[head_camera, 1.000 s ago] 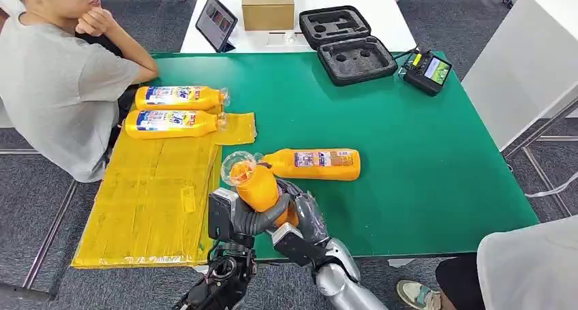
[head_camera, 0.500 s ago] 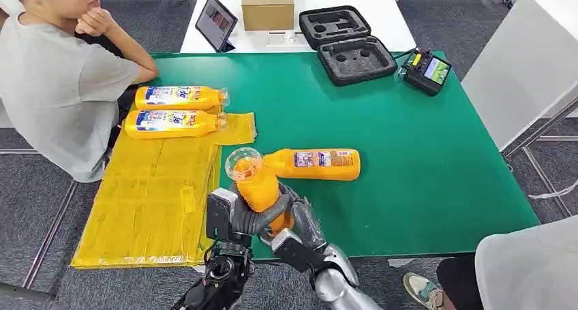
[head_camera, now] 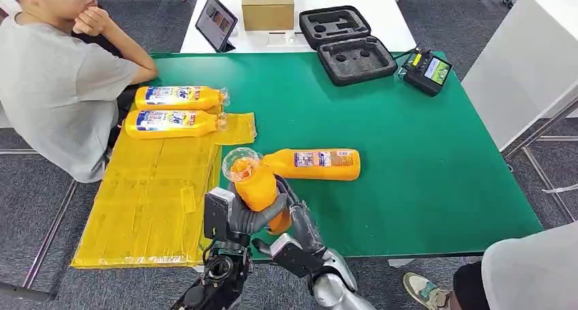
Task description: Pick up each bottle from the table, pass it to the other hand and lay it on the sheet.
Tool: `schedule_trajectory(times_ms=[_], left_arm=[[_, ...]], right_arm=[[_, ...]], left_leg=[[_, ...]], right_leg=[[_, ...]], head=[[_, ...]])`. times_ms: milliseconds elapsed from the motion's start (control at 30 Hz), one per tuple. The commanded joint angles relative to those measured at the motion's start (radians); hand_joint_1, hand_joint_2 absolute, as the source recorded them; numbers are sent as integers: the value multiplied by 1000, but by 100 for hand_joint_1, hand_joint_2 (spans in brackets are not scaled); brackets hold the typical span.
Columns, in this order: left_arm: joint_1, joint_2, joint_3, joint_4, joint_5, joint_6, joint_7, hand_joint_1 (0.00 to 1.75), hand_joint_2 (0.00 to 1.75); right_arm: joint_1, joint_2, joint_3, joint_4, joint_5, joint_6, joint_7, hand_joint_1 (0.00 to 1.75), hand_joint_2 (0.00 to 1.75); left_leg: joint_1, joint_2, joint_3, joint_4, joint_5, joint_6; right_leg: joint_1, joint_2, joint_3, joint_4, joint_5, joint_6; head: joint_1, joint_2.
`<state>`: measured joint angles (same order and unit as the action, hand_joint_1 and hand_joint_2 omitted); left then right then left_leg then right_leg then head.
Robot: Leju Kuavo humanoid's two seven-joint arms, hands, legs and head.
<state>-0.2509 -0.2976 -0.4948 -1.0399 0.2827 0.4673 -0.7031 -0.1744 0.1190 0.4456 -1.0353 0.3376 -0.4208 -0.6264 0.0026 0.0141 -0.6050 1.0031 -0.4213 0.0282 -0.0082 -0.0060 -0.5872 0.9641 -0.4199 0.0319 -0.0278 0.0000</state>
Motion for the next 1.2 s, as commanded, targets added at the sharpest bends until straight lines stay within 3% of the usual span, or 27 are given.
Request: schedule_trajectory(times_ms=[33, 233, 333, 633, 733, 1200], left_arm=[[-61, 27, 17, 20, -9, 35, 5, 175, 175], [-38, 110, 36, -45, -292, 231, 5, 175, 175], [-20, 107, 230, -25, -633, 231, 5, 175, 175], [15, 186, 258, -59, -552, 231, 5, 175, 175], [11, 145, 429, -45, -945, 231, 5, 175, 175], [1, 146, 433, -32, -947, 231, 5, 175, 175]], right_arm=[[59, -12, 70, -77, 4, -8, 14, 0, 175], [118, -8, 28, -130, -4, -11, 10, 0, 175], [131, 1, 12, -111, -48, 7, -18, 0, 175], [76, 16, 12, -28, -115, 7, -72, 0, 175], [65, 11, 27, -25, -125, 13, -72, 0, 175], [63, 12, 27, -24, -125, 16, -72, 0, 175]], left_leg=[[1, -3, 4, 0, -2, -2], [1, 0, 2, -1, -1, -1], [1, 0, 4, -2, -1, -2], [1, 2, 3, -2, -1, -2], [1, 2, 1, -1, 0, -1], [1, 0, 1, -1, 1, -1]], right_leg=[[1, -1, 5, 0, -3, -2], [1, 1, 2, -1, -1, -1], [1, 1, 3, -1, -1, -2], [0, 3, 2, 0, -1, -1], [1, 2, 1, 0, 0, -1], [1, -1, 1, 0, 0, -1]], head=[[0, 0], [0, 0], [0, 0], [0, 0], [0, 0], [0, 0]])
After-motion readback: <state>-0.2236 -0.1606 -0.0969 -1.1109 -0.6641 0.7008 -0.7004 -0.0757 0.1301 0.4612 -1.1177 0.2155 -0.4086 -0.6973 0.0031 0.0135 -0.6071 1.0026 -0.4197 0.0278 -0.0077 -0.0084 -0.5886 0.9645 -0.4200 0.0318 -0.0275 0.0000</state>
